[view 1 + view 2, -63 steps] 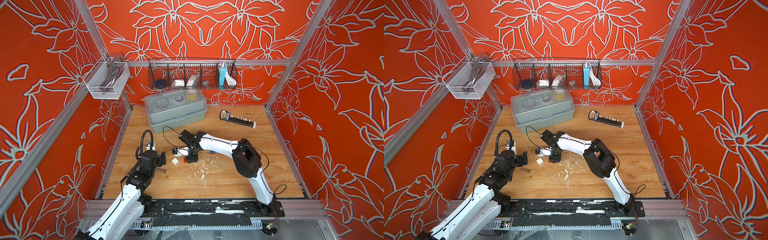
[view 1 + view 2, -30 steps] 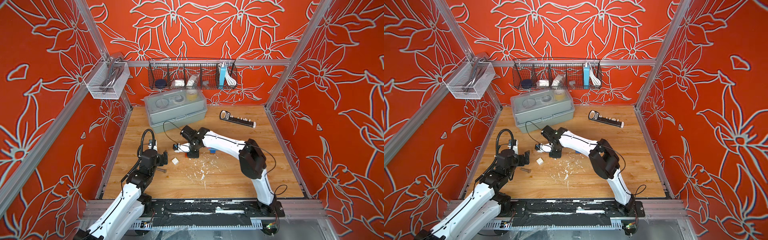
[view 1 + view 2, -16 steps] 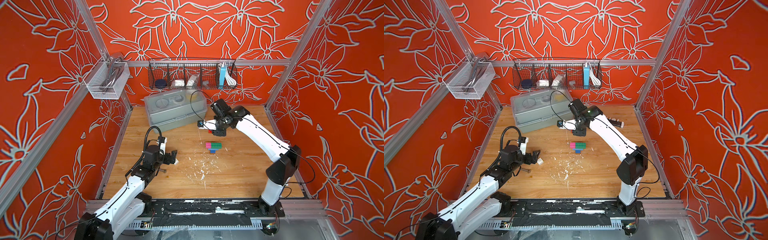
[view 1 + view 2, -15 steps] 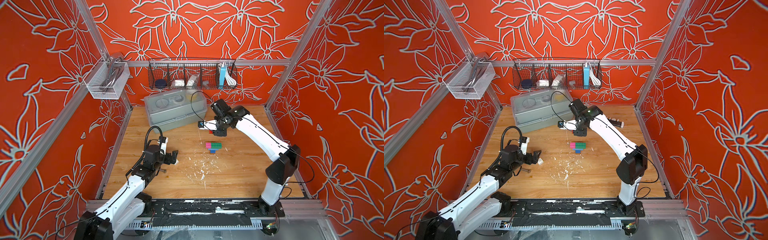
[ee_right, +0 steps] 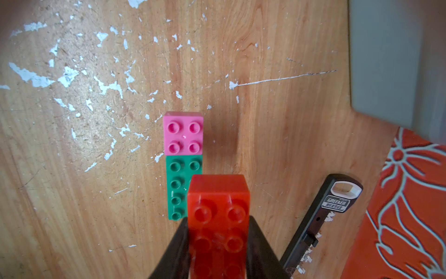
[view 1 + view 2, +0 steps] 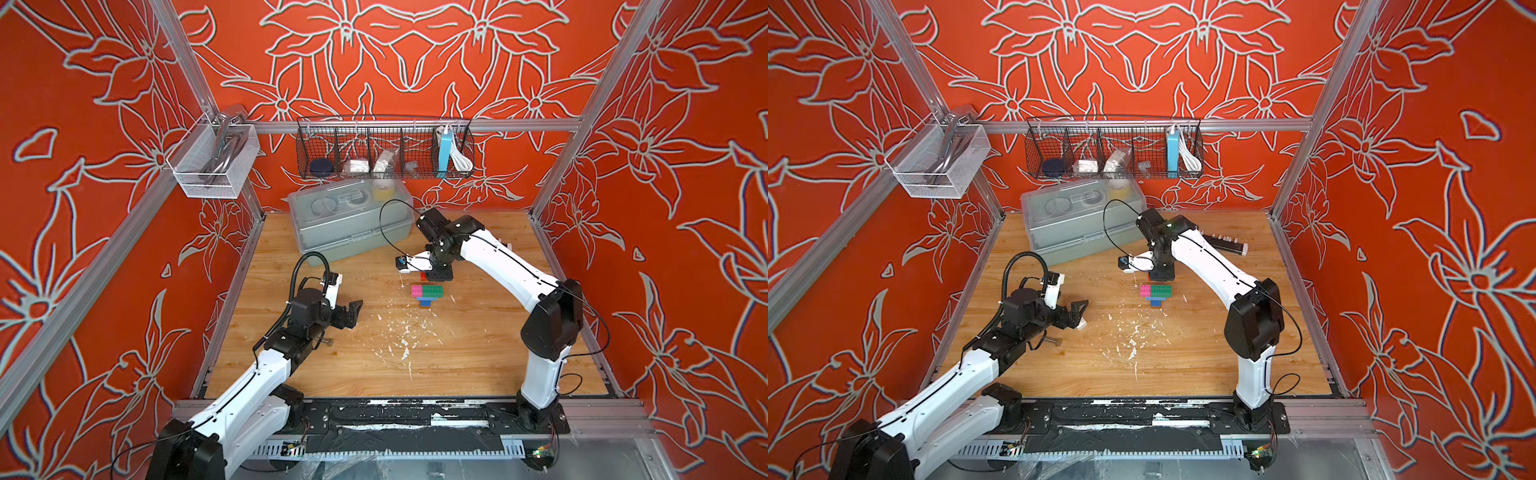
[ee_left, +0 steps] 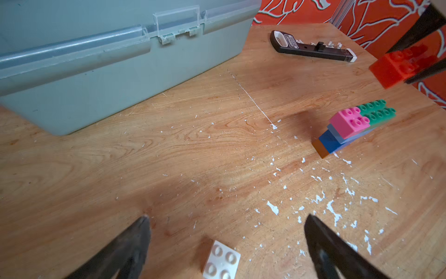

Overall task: Assemble a spoon with lego
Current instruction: Assemble the lego brick with the lego brick.

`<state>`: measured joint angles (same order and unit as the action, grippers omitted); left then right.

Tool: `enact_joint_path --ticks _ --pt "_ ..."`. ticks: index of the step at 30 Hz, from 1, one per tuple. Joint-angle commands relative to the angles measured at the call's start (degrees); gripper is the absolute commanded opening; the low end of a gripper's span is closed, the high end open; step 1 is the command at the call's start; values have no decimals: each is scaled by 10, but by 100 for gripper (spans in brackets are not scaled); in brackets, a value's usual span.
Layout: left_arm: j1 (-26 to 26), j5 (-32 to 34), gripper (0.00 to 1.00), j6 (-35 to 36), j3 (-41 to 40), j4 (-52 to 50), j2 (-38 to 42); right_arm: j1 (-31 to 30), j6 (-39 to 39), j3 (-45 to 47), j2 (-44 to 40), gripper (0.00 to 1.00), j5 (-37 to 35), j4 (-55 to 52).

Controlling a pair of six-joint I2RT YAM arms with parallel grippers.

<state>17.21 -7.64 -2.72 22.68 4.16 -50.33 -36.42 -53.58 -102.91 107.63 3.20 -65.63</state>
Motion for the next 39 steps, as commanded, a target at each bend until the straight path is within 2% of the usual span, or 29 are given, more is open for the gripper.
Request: enact_joint_path --ticks 1,22,39 --pt "1 4 98 7 11 9 5 -3 -4 19 -13 0 25 -14" --pt "1 10 98 5 12 2 6 1 30 68 -23 0 75 28" --pt "2 15 98 7 12 -4 8 7 30 83 -18 0 70 39"
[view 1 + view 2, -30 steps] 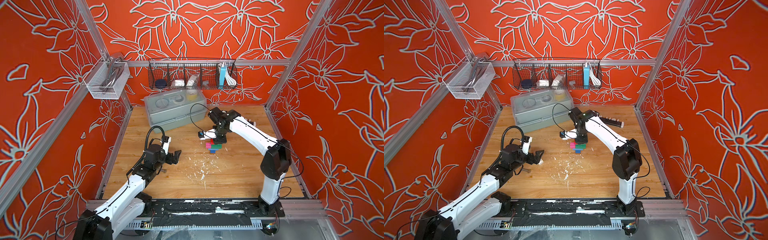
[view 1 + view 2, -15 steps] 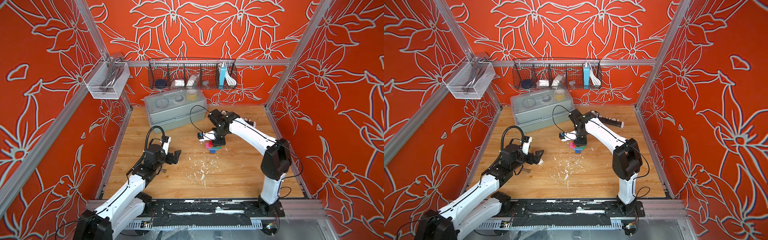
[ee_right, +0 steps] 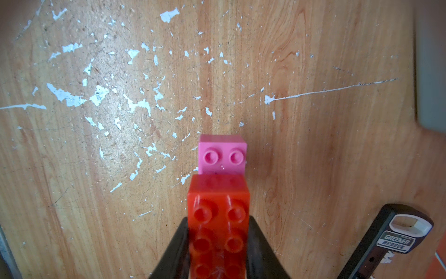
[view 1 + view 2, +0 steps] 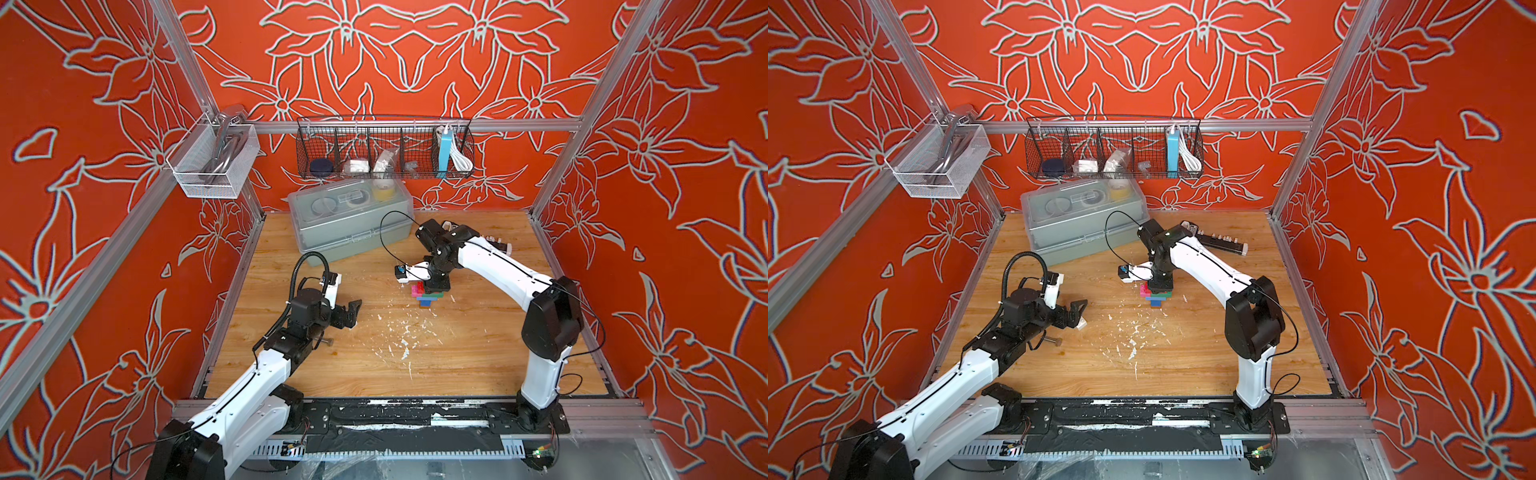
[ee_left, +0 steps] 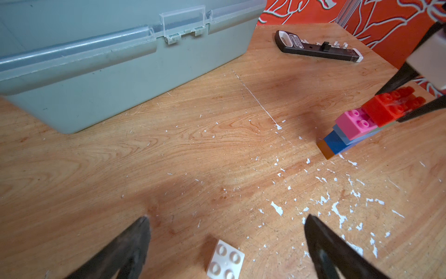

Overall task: Assemble a spoon with lego
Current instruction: Assemble the lego brick with the lego brick.

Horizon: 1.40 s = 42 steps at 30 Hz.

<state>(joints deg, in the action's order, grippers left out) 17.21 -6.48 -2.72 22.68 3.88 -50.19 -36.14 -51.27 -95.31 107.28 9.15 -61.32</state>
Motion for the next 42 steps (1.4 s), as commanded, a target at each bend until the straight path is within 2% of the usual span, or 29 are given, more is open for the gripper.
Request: enact_joint_path --ticks 1,42 --pt "2 4 98 6 13 -2 7 5 8 9 -14 0 10 -3" --pt "3 12 98 7 15 -5 5 16 18 -1 -10 0 26 -9"
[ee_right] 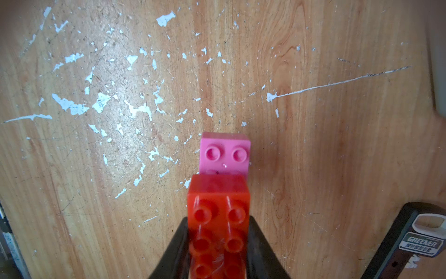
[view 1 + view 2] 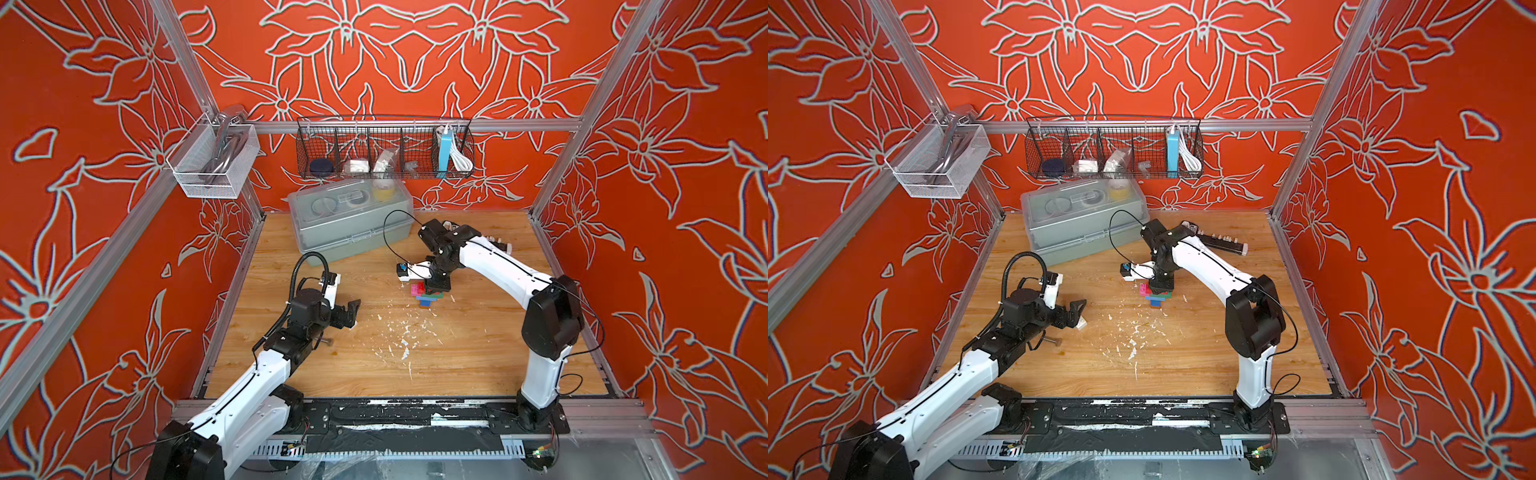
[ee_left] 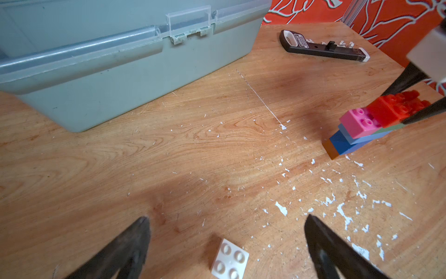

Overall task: Assemble a spoon with lego
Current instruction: Assemble the lego brick with the lego brick.

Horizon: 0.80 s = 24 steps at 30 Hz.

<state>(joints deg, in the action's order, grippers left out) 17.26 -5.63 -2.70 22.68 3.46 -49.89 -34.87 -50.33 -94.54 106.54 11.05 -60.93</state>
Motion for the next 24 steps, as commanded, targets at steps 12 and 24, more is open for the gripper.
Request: enact_joint_path --ticks 12,24 --pt "2 4 98 8 15 -2 1 3 13 -15 11 0 11 -13" --pt "2 5 98 8 15 -3 2 3 23 -6 23 0 10 -8"
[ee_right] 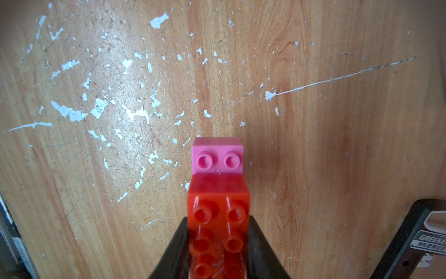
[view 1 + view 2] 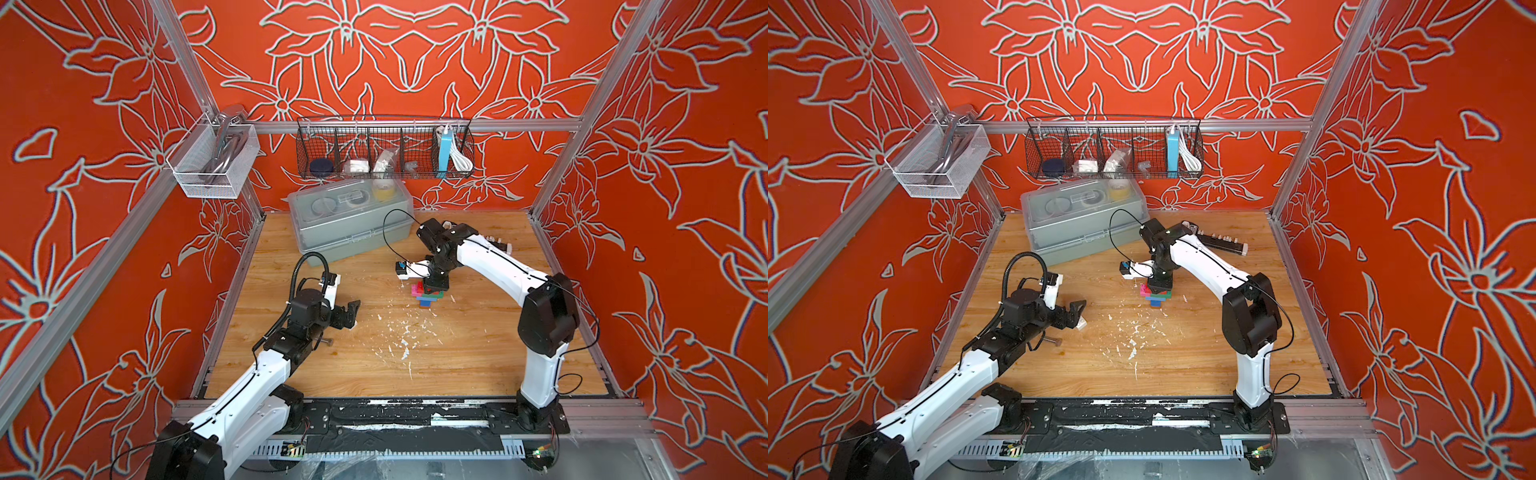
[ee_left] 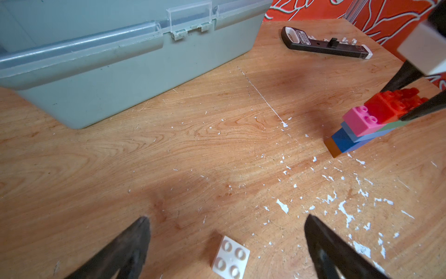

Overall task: Assemble a spoon with lego
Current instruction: Assemble the lego brick with the lego brick.

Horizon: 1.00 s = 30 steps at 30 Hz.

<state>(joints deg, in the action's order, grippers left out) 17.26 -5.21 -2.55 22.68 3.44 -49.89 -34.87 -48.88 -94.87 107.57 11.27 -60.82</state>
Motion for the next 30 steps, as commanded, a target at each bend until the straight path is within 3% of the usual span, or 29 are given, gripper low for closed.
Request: enact_joint_path --ticks 1,12,22,30 --pt "2 1 98 6 15 -3 2 4 9 -1 12 0 9 -8" --pt "2 6 98 7 16 -7 4 2 32 -18 45 0 -2 -47" --pt "2 10 98 8 16 -7 4 1 31 28 56 0 -16 -26" --pt "2 12 98 10 17 -10 4 -4 33 14 110 0 -22 -40"
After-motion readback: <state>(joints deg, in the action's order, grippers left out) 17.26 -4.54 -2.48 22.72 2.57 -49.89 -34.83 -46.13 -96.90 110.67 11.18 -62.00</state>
